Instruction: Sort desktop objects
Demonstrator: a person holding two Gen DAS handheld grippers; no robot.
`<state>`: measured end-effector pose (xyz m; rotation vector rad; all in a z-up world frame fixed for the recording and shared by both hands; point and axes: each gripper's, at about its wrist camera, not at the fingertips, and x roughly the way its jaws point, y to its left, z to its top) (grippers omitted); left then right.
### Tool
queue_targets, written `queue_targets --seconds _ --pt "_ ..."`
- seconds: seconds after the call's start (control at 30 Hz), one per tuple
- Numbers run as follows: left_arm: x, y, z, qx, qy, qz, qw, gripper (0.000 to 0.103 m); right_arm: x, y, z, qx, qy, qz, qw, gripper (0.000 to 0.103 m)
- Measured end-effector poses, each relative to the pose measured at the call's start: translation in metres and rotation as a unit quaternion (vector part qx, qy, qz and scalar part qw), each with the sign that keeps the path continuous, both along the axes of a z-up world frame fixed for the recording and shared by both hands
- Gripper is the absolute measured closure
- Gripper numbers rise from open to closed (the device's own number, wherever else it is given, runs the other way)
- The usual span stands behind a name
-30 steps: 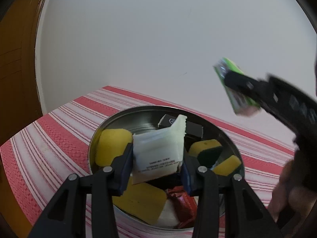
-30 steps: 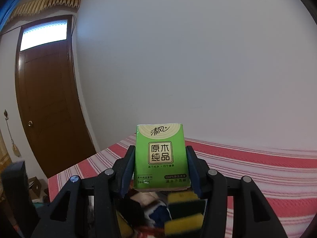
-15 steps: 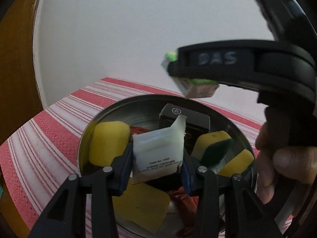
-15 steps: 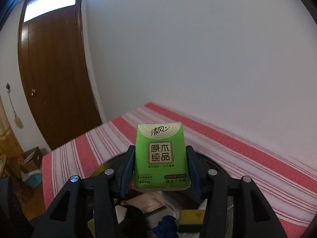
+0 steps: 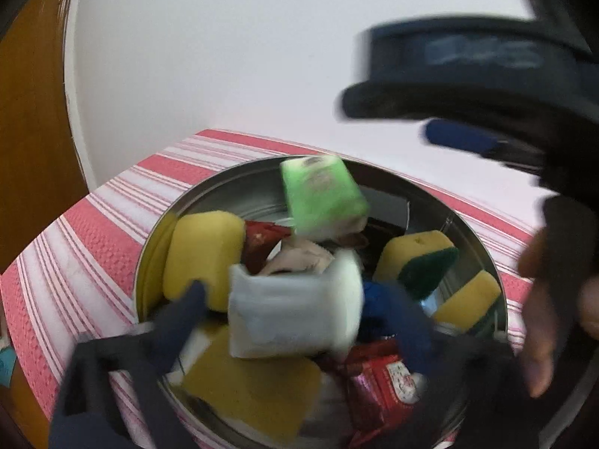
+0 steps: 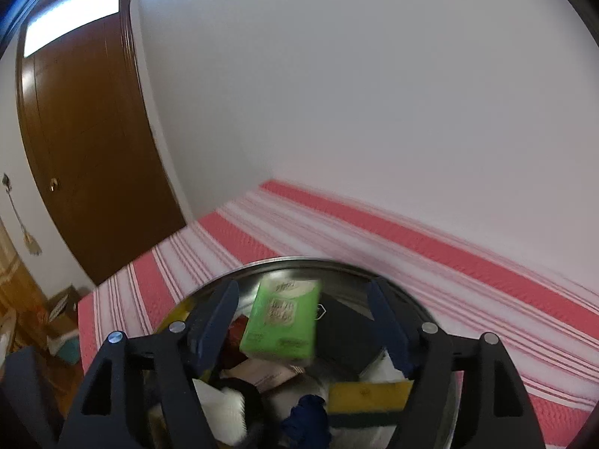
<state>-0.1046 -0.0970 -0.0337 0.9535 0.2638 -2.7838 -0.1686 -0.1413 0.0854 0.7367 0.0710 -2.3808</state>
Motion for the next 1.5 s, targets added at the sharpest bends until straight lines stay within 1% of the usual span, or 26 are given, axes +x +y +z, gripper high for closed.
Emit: queue_targets --seconds 0.03,0.1,0.13,0.17,0.23,0.33,0.43,0.53,0.63,0.77,0.87,0.93,1.0,1.1,1.23,1.3,1.37,1.43,1.5 --pt "0.001 0.000 0.000 0.002 0.001 0.000 1.0000 0.001 0.005 0.007 0.003 -0.006 0.007 -0.009 1.000 0.026" --pt "0.001 0.000 0.000 0.003 -0.004 0.000 1.0000 0.001 0.018 0.025 0.011 -0.028 0.016 -0.035 0.999 0.013" --pt "0.002 0.000 0.000 0.000 -0.008 0.004 1.0000 0.001 0.023 0.033 0.014 -0.038 0.019 -0.046 0.998 0.011" --pt "0.004 0.000 0.000 -0.003 -0.010 0.009 0.9999 0.001 0.033 0.046 0.015 -0.054 0.023 -0.061 0.996 0.011" --pt "0.010 0.000 0.002 -0.006 -0.004 0.017 0.9998 0.001 0.046 0.060 0.017 -0.066 0.036 -0.083 0.994 0.011" --pt "0.019 0.003 0.005 -0.003 0.004 0.019 0.9998 0.001 0.067 0.076 0.015 -0.065 0.064 -0.130 0.987 0.009" --pt "0.023 0.005 0.007 -0.008 0.010 0.029 0.9995 0.001 0.085 0.090 0.011 -0.071 0.068 -0.160 0.982 0.007" --pt "0.021 0.003 0.004 -0.011 0.011 0.025 0.9996 0.001 0.099 0.087 0.009 -0.042 0.060 -0.172 0.982 0.007" --pt "0.024 0.005 0.007 -0.026 0.015 0.024 0.9993 0.001 0.110 0.091 0.009 -0.016 0.047 -0.196 0.979 0.007" --pt "0.036 0.015 0.013 -0.040 0.021 0.026 0.9986 0.001 0.116 0.111 0.005 -0.009 -0.004 -0.228 0.974 0.007" --pt "0.043 0.017 0.014 -0.042 0.021 0.029 0.9985 0.001 0.116 0.112 -0.003 0.008 -0.038 -0.248 0.968 0.007" --pt "0.051 0.021 0.015 -0.044 0.019 0.031 0.9984 0.001 0.122 0.125 -0.003 0.023 -0.050 -0.265 0.963 0.007" --pt "0.055 0.023 0.014 -0.049 0.017 0.030 0.9982 0.001 0.126 0.125 -0.010 0.031 -0.052 -0.269 0.961 0.007" --pt "0.059 0.026 0.014 -0.067 0.009 0.031 0.9973 0.001 0.141 0.125 -0.014 0.011 -0.026 -0.265 0.964 0.007" --pt "0.071 0.032 0.020 -0.097 0.016 0.027 0.9948 0.001 0.164 0.129 -0.008 -0.002 0.018 -0.275 0.961 0.007" --pt "0.077 0.031 0.023 -0.099 0.021 0.025 0.9945 0.001 0.176 0.131 -0.002 -0.016 0.045 -0.282 0.958 0.007" --pt "0.082 0.030 0.025 -0.092 0.027 0.025 0.9951 0.001 0.189 0.134 0.005 -0.032 0.074 -0.282 0.956 0.007" --pt "0.087 0.028 0.026 -0.086 0.033 0.027 0.9954 0.001 0.199 0.136 0.009 -0.036 0.091 -0.285 0.954 0.007" --pt "0.091 0.028 0.028 -0.093 0.036 0.034 0.9944 0.001 0.203 0.137 0.012 -0.037 0.097 -0.285 0.953 0.007"
